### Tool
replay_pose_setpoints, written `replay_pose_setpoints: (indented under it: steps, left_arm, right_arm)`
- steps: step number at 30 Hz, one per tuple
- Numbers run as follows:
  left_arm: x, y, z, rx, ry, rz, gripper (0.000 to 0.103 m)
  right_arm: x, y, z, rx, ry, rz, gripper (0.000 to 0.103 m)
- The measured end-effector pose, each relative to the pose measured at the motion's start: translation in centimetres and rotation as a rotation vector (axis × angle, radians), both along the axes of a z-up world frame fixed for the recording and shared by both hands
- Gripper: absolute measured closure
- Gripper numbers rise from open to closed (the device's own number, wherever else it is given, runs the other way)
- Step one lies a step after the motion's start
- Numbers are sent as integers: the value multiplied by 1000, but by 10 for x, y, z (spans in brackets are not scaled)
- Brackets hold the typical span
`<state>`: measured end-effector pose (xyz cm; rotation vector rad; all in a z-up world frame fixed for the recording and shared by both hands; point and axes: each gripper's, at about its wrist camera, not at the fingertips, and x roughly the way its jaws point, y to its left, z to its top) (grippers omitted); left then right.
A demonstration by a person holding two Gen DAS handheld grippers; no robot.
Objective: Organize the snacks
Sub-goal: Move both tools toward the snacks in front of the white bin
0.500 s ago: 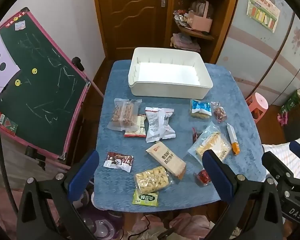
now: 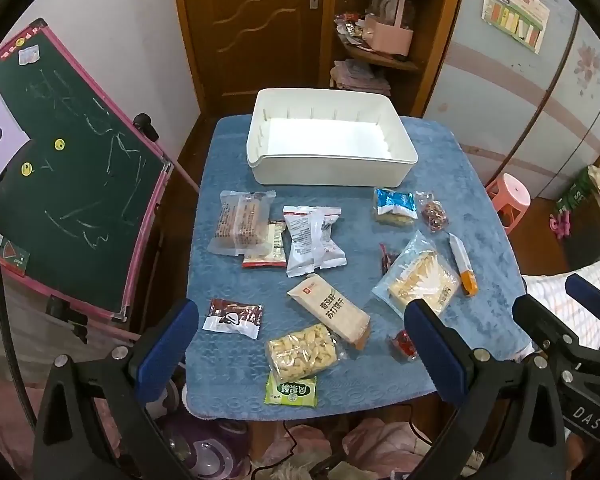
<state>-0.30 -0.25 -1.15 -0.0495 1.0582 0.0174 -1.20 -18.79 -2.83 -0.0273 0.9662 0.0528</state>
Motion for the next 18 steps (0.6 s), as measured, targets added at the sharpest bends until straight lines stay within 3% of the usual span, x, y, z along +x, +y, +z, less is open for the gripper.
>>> replay_pose_setpoints:
  steps: [18]
  left_arm:
    - [-4, -1, 3, -5, -13, -34, 1]
  right_arm:
    - [-4, -1, -1, 10, 2, -1, 14]
